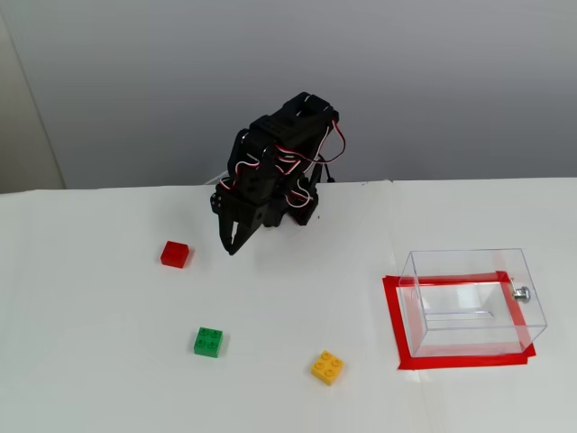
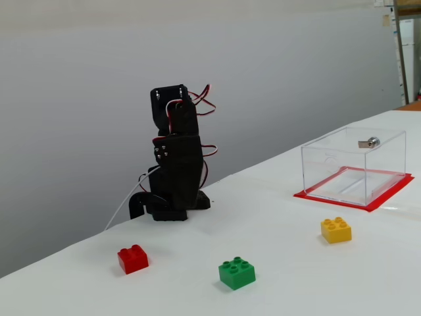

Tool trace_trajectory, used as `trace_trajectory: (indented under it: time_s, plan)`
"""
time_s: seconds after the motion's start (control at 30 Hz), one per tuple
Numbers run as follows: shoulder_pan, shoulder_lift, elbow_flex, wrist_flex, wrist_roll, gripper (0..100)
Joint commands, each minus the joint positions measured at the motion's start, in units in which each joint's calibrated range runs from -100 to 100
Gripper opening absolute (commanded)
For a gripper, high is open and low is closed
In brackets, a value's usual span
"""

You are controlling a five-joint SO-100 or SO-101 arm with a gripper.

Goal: Pick the red lego brick and place it into the transparent box

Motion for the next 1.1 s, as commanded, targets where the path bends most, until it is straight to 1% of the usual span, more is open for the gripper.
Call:
trace_trajectory:
  time_s: [0.0, 0.2, 0.27, 0.43, 0.7, 0.8, 1.07]
  plan:
    - [5.5, 4.1, -4.5, -0.8, -0.1, 2]
    - [11.3, 13.5, -5.7, -8.2, -0.3, 2]
    - [13.3, 15.7, -6.0, -9.7, -1.3, 1]
    - [15.8, 20.2, -10.3, -9.1, -2.2, 1]
    - [16.5, 25.7, -14.9, -9.1, -9.7, 1]
    - [18.7, 27.5, -15.6, -9.1, -11.7, 1]
    - [25.9, 34.8, -17.8, -9.6, -12.5, 1]
